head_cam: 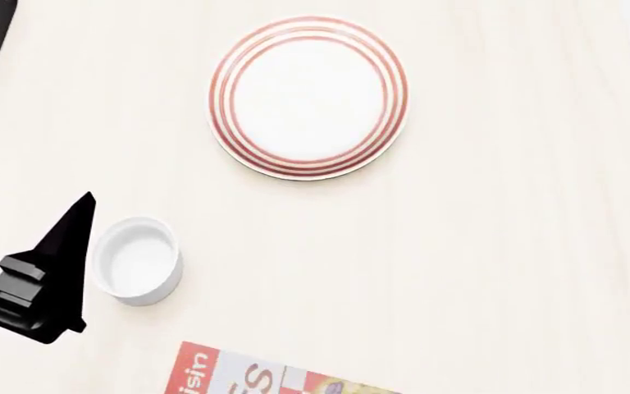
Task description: Pick the akita bowl on the cookies box and place it on the plate.
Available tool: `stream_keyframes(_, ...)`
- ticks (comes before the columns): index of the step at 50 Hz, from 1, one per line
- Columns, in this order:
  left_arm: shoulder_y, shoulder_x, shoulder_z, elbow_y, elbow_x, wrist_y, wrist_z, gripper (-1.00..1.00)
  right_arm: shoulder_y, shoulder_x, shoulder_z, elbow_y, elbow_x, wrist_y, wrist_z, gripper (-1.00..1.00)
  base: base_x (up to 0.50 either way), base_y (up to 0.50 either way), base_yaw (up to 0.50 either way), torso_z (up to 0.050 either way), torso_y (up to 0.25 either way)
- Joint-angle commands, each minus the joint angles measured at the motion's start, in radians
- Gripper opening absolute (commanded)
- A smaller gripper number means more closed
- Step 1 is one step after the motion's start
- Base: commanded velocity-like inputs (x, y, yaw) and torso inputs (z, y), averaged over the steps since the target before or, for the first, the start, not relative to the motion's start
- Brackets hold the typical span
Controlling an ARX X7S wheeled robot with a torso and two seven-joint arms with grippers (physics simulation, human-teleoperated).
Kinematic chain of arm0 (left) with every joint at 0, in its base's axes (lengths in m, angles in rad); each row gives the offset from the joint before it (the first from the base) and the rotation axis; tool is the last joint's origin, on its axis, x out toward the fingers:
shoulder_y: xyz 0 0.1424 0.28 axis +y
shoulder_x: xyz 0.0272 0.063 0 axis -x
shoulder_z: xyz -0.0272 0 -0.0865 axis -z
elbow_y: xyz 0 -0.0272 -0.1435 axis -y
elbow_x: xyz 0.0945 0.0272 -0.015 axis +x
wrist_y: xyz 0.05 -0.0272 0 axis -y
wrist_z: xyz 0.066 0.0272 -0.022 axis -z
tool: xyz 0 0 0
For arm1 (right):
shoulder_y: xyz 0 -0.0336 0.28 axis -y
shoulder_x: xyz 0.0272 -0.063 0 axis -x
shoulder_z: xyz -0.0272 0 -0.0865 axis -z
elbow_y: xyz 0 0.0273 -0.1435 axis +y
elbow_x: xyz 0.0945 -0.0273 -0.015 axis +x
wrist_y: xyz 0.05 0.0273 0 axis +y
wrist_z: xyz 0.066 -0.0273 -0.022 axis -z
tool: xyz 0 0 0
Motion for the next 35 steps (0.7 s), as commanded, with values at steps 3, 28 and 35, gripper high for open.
stream_keyframes(3, 0.007, -0.001, 0.003, -0.004, 0.007, 0.013, 0.005, 1.0, 0.082, -0.05, -0.226, 0.031, 0.06, 0.024, 0.125, 1.0, 0.0, 0.0, 0.0, 0.0, 0.0)
stream_keyframes(28, 0.017, -0.005, 0.011, -0.008, 0.012, 0.024, 0.006, 1.0, 0.159, -0.104, -0.401, 0.113, 0.063, 0.099, 0.165, 1.0, 0.0, 0.0, 0.0, 0.0, 0.0)
stream_keyframes(35, 0.024, -0.005, 0.016, -0.013, 0.02, 0.032, 0.011, 1.0, 0.163, -0.113, -0.416, 0.133, 0.054, 0.119, 0.149, 1.0, 0.0, 0.0, 0.0, 0.0, 0.0)
